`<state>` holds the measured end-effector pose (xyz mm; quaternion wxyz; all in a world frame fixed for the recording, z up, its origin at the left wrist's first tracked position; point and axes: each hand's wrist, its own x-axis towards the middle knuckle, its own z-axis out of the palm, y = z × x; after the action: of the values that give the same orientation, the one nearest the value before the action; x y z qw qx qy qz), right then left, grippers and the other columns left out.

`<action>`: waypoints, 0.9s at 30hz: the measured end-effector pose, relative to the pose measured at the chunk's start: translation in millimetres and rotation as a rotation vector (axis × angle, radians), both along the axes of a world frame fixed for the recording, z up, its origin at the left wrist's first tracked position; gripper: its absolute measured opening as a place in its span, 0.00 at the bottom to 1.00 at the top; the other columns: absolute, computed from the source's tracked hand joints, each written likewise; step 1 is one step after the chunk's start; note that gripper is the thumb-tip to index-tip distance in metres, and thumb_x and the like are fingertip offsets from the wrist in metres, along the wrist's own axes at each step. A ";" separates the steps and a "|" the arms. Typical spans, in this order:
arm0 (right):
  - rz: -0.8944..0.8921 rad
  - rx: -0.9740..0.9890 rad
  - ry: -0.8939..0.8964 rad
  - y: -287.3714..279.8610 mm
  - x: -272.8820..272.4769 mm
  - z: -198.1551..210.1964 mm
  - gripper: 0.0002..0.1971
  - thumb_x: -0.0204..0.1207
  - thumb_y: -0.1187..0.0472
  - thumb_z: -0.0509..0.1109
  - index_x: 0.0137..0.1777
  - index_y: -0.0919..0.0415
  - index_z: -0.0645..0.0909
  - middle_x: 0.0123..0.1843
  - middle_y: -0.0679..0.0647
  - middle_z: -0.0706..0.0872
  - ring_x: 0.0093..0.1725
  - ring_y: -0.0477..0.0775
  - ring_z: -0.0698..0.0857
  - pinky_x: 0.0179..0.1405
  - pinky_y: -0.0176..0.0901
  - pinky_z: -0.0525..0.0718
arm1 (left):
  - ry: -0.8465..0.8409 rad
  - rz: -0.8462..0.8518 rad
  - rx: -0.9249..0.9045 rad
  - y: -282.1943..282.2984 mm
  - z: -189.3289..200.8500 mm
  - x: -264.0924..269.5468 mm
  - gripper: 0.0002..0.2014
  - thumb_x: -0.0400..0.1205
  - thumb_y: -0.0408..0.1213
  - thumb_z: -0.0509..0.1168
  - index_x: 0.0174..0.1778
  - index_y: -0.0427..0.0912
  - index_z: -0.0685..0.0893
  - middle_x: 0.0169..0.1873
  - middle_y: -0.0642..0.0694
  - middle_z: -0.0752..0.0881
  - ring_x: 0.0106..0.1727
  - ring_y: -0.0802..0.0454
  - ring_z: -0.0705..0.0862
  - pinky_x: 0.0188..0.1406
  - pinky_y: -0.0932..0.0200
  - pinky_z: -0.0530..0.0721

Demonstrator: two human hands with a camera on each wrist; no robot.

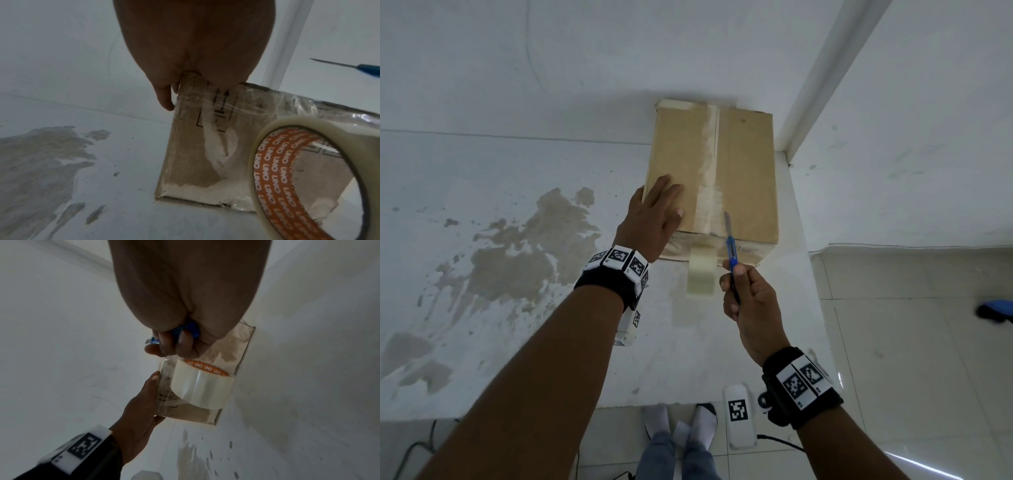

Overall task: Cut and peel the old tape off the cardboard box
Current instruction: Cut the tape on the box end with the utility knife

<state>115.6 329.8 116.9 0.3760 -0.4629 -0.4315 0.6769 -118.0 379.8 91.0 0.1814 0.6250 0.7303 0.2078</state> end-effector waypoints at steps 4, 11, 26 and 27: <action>0.030 0.146 -0.153 17.6 9.8 5.1 0.12 0.91 0.57 0.58 0.59 0.62 0.81 0.38 0.48 0.85 0.26 0.46 0.72 0.25 0.34 0.70 | 0.055 0.205 0.224 -15.7 26.9 18.1 0.23 0.84 0.47 0.66 0.73 0.42 0.76 0.75 0.41 0.77 0.75 0.37 0.74 0.72 0.40 0.74; 0.281 0.760 -0.680 68.7 29.0 13.3 0.08 0.89 0.59 0.61 0.55 0.61 0.79 0.52 0.52 0.83 0.51 0.50 0.81 0.51 0.33 0.77 | -0.633 0.597 -0.065 -66.7 13.6 94.7 0.23 0.83 0.58 0.67 0.50 0.37 0.78 0.36 0.51 0.79 0.38 0.50 0.78 0.39 0.57 0.72; 0.252 0.792 -0.754 80.7 19.6 5.6 0.06 0.89 0.59 0.61 0.55 0.60 0.78 0.51 0.51 0.85 0.48 0.50 0.79 0.46 0.27 0.73 | -0.886 0.485 -0.110 -54.1 -6.0 108.9 0.29 0.91 0.51 0.56 0.29 0.42 0.90 0.20 0.48 0.89 0.23 0.55 0.86 0.33 0.62 0.78; 0.257 0.794 -0.746 80.4 20.2 6.9 0.06 0.89 0.59 0.62 0.55 0.60 0.79 0.51 0.51 0.85 0.49 0.51 0.80 0.46 0.30 0.74 | -0.919 0.495 -0.116 -54.7 -4.4 109.8 0.27 0.91 0.51 0.56 0.34 0.41 0.91 0.21 0.49 0.89 0.22 0.56 0.86 0.32 0.62 0.79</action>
<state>135.8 410.2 123.8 0.2576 -0.4377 -0.8100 0.2933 -8.2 325.1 86.6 0.4626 0.2669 0.7116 0.4565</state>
